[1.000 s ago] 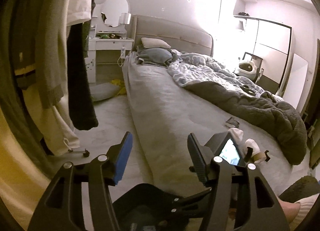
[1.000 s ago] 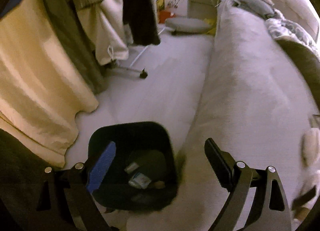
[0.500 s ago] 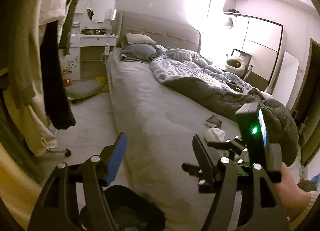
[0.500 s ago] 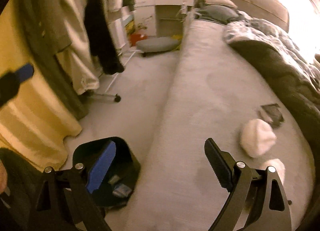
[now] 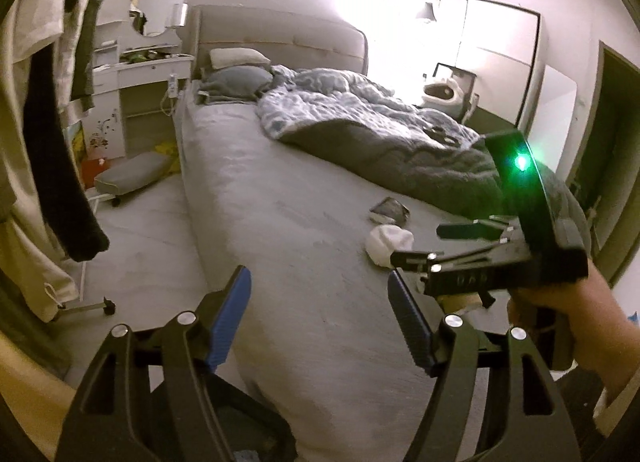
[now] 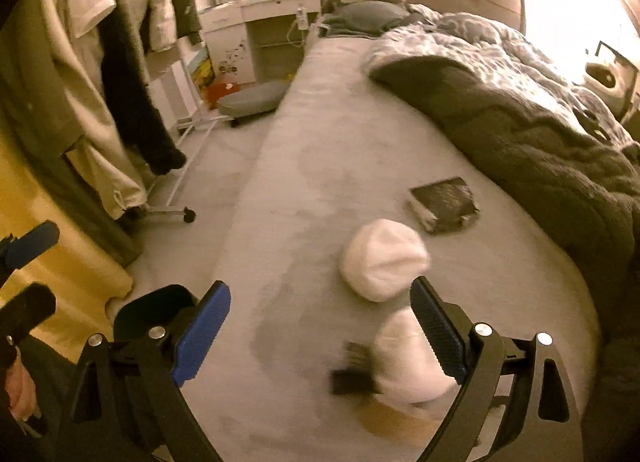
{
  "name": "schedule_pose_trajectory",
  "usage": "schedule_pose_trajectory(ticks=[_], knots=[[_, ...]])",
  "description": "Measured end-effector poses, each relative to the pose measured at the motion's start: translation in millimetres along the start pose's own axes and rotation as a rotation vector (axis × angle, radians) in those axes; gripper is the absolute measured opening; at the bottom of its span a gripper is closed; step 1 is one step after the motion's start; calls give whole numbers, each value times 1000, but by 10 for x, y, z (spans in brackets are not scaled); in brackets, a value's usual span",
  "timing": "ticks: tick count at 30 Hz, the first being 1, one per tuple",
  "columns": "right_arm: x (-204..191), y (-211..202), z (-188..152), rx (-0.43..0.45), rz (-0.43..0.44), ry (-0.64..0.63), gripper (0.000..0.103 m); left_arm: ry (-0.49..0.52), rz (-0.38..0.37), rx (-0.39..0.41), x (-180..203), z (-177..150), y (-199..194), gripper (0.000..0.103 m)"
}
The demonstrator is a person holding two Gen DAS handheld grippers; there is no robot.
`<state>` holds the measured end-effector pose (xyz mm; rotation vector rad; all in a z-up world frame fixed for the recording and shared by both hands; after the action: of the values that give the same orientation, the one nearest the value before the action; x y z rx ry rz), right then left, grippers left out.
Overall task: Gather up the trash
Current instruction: 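Close right tool on white fluffy ball and lift it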
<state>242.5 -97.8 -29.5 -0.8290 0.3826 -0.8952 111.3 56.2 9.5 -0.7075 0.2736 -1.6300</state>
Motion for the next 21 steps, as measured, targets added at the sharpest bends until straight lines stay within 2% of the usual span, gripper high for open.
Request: schedule_pose_trajectory(ticks=[9,11,21], knots=[[558,80,-263,-41,-19,94,93,70,-64,-105,409,-191,393,76],[664,131,-326,-51,1,125,93,85,-103,-148,523,-239,489,82],[921,349,-520,-105,105,197,93,136,-178,-261,960,-499,837,82]])
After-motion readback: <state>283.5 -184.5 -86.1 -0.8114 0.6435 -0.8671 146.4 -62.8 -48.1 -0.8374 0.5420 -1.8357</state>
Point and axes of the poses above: each gripper's, at about its wrist camera, not at the fingertips, and y roughly the way its jaws point, x to its right, z to its top, the point moved 1 cm from there along y, roughly the way its jaws point, and after that the axes turned 10 degrees about -y, right-handed, at the moved point
